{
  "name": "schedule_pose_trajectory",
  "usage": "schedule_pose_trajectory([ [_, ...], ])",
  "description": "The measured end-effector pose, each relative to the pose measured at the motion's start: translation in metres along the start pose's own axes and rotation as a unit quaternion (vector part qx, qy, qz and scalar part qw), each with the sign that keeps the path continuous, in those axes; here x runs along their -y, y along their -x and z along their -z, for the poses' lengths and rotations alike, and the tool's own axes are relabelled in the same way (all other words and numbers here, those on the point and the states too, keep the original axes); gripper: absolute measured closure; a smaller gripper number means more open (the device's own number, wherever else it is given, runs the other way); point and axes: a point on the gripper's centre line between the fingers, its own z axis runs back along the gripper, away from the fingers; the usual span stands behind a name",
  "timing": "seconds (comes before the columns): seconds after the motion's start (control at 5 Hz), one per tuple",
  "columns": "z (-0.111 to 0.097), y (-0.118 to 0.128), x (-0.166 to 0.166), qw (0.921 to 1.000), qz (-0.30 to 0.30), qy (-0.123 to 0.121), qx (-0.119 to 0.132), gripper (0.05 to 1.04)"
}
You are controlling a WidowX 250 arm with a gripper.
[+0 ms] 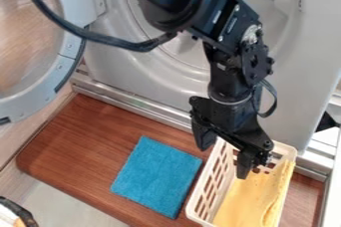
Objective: Moved the blue cloth to the left side of the table
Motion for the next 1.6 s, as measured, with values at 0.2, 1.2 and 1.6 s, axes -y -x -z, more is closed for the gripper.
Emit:
schedule_pose_trajectory([
  [0.2, 0.006, 0.005, -0.001, 0.9999, -0.002, -0.002, -0.013, 0.085],
  [1.2, 0.055, 0.048, -0.118, 0.9825, -0.18, -0.044, 0.012, 0.085],
  [1.6, 0.085, 0.023, -0.115, 0.9777, -0.198, -0.06, 0.035, 0.085],
])
